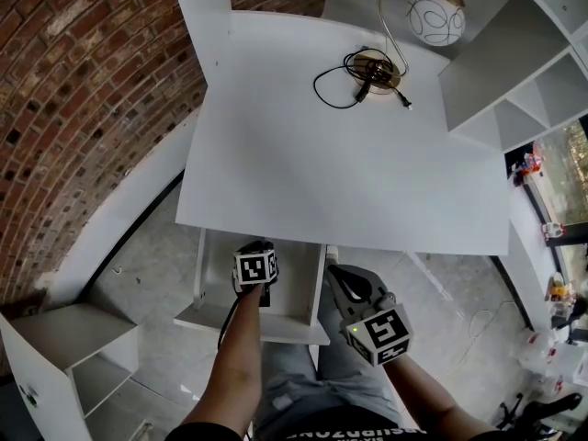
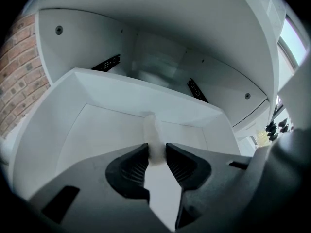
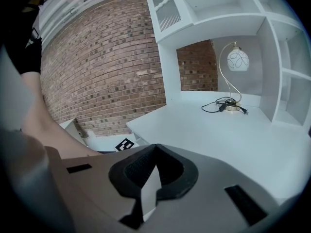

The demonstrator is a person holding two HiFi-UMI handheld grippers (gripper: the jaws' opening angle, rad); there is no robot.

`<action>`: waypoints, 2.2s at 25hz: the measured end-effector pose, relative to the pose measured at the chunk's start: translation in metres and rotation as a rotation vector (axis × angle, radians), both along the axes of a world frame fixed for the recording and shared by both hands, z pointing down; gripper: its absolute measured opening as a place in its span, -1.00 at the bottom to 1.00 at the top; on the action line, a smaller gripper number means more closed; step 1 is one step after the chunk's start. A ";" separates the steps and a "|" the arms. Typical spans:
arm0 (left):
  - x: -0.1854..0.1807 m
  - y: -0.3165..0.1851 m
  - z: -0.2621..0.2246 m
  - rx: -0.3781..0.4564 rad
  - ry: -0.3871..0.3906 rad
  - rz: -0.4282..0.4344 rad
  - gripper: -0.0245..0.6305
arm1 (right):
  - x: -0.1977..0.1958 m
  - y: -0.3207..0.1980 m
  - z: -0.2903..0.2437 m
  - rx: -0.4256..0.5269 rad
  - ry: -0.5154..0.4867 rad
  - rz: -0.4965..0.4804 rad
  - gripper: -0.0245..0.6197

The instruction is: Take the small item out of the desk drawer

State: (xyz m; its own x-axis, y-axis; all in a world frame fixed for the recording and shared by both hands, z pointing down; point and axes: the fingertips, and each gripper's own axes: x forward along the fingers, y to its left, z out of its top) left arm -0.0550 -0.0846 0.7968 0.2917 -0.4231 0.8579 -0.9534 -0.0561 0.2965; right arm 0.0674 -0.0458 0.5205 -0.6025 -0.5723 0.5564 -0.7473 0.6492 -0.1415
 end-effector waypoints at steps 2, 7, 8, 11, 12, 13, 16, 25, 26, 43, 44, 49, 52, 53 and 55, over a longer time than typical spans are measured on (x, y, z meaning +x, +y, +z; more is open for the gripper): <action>0.000 0.001 -0.002 0.001 0.003 0.000 -0.56 | 0.000 0.001 -0.001 0.001 0.000 -0.001 -0.93; 0.001 0.004 -0.009 0.003 0.012 0.004 -0.56 | 0.002 0.002 -0.004 0.003 0.002 0.000 -0.93; 0.001 0.005 -0.011 0.004 0.014 0.005 -0.56 | 0.001 0.003 -0.005 0.003 0.001 0.001 -0.93; 0.000 0.007 -0.015 0.008 0.020 0.009 -0.56 | -0.001 0.006 -0.007 0.003 0.000 -0.003 -0.93; 0.000 0.008 -0.016 0.008 0.023 0.010 -0.56 | -0.002 0.007 -0.007 0.004 0.000 -0.005 -0.93; 0.000 0.009 -0.018 0.010 0.025 0.011 -0.56 | -0.003 0.007 -0.008 0.005 0.001 -0.009 -0.93; -0.001 0.010 -0.021 0.013 0.027 0.022 -0.56 | -0.007 0.007 -0.010 0.010 0.002 -0.016 -0.93; -0.003 0.024 -0.033 0.007 0.007 0.070 -0.57 | -0.016 0.012 -0.025 0.029 -0.005 -0.035 -0.93; -0.003 0.025 -0.036 0.009 0.005 0.074 -0.57 | -0.016 0.012 -0.026 0.031 -0.004 -0.037 -0.93; -0.013 0.048 -0.076 0.038 -0.015 0.146 -0.57 | -0.034 0.020 -0.050 0.035 -0.008 -0.098 -0.93; -0.014 0.050 -0.078 0.039 -0.014 0.149 -0.57 | -0.036 0.019 -0.052 0.039 -0.009 -0.102 -0.93; -0.018 0.056 -0.092 0.046 -0.011 0.155 -0.57 | -0.044 0.017 -0.063 0.050 -0.016 -0.123 -0.93; -0.019 0.062 -0.100 0.053 -0.012 0.159 -0.57 | -0.049 0.018 -0.067 0.050 -0.020 -0.137 -0.93; -0.020 0.063 -0.103 0.056 -0.011 0.160 -0.57 | -0.050 0.018 -0.069 0.049 -0.022 -0.142 -0.93; -0.021 0.066 -0.110 0.062 -0.012 0.162 -0.57 | -0.052 0.018 -0.071 0.048 -0.023 -0.153 -0.93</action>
State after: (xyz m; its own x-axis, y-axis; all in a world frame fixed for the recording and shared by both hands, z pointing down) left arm -0.0761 -0.0186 0.6869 0.3503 -0.4233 0.8355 -0.9338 -0.2268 0.2767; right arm 0.0149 -0.0281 0.4491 -0.6971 -0.4984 0.5154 -0.6359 0.7618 -0.1234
